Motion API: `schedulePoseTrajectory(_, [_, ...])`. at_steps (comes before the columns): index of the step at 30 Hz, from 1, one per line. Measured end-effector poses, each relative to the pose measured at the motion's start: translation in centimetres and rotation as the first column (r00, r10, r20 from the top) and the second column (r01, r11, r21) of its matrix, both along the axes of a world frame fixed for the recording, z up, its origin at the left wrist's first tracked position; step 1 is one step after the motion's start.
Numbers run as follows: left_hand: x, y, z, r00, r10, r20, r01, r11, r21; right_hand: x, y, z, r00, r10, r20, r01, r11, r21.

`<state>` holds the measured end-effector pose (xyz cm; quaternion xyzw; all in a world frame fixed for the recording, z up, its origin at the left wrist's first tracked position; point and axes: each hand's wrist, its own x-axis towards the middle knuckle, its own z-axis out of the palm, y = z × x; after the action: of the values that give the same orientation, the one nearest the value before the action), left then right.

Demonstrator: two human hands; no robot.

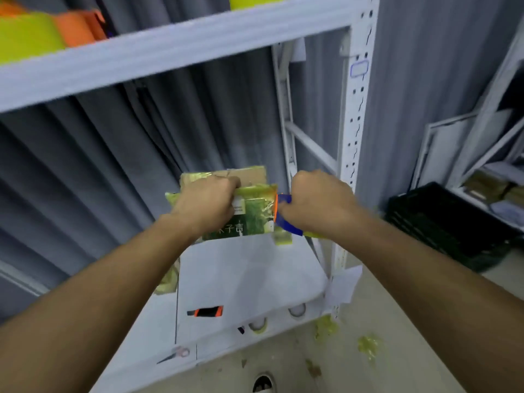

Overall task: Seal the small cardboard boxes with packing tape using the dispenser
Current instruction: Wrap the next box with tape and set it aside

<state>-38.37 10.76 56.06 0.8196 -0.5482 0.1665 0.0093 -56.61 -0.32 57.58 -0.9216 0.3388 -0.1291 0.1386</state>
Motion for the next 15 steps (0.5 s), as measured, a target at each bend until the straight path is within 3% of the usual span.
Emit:
schedulePoseTrajectory(9, [-7.0, 2.2, 17.1, 0.995, -0.095, 0.002, 0.095, 0.993, 0.068, -7.3, 2.5, 16.9, 1.000, 0.029, 0.011, -0.027, 0.989, -0.143])
schedulePoseTrajectory(15, [-10.2, 3.0, 26.3, 0.983, -0.138, 0.123, 0.146, 0.988, -0.055, -11.1, 3.4, 25.4, 0.995, 0.000, 0.102, 0.025, 0.970, -0.243])
